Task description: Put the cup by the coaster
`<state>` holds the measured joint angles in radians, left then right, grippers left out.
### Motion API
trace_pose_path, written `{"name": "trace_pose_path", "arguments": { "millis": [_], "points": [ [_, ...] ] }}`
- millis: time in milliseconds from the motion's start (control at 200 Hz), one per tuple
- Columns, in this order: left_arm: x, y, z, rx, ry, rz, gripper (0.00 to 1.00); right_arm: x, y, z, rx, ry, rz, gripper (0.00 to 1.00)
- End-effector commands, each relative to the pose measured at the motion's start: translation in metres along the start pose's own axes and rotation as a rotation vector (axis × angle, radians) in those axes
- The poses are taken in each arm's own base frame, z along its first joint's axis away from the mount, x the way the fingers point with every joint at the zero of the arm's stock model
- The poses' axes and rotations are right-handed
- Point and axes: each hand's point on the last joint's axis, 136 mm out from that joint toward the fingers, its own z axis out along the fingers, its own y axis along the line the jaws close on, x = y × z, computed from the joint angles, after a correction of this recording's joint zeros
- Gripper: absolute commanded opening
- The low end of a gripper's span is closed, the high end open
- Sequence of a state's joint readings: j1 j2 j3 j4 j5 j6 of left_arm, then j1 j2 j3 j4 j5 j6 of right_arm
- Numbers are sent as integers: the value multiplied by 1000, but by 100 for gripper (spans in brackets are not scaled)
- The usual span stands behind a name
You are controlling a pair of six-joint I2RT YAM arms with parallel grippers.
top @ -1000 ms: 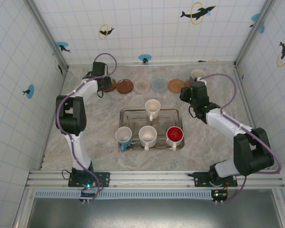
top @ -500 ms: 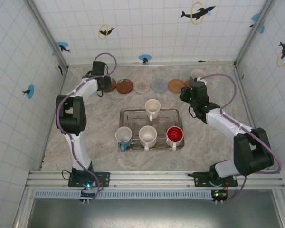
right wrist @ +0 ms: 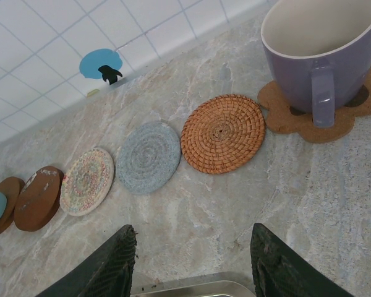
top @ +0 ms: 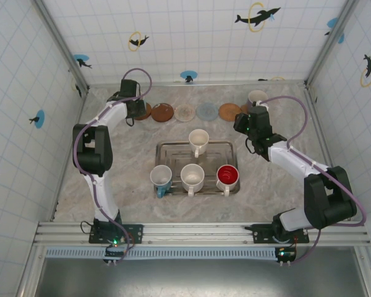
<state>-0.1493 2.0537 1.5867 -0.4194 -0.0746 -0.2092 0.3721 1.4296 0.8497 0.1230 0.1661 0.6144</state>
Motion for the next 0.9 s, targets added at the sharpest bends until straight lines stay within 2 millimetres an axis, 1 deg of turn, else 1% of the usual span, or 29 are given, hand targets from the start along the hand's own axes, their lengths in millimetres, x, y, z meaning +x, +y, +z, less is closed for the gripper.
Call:
{"name": "trace_pose_path", "arguments": {
  "millis": [0,130,315,405,566,711,821,896],
  "points": [
    [-19,3,-4,-7,-46,1,12,-25,16,-1,-37,-57,17,52],
    [-16,2,-3,-1,-41,1,18,-25,17,-1,-41,-58,16,52],
    [-13,2,-1,2,-32,-2,21,-26,17,-2,-40,-59,17,52],
    [-12,1,-3,5,-32,0,26,-27,17,-3,-42,-61,17,52],
    [-13,1,-8,6,-37,0,31,-26,17,-2,-42,-59,16,52],
    [-14,2,-19,13,-48,-2,39,-26,18,-2,-43,-59,18,52],
    [-15,2,-31,16,-61,-3,42,-25,18,-2,-44,-57,15,52],
    [-17,1,-44,26,-79,-7,42,-25,20,-2,-46,-57,16,52]
  ]
}}
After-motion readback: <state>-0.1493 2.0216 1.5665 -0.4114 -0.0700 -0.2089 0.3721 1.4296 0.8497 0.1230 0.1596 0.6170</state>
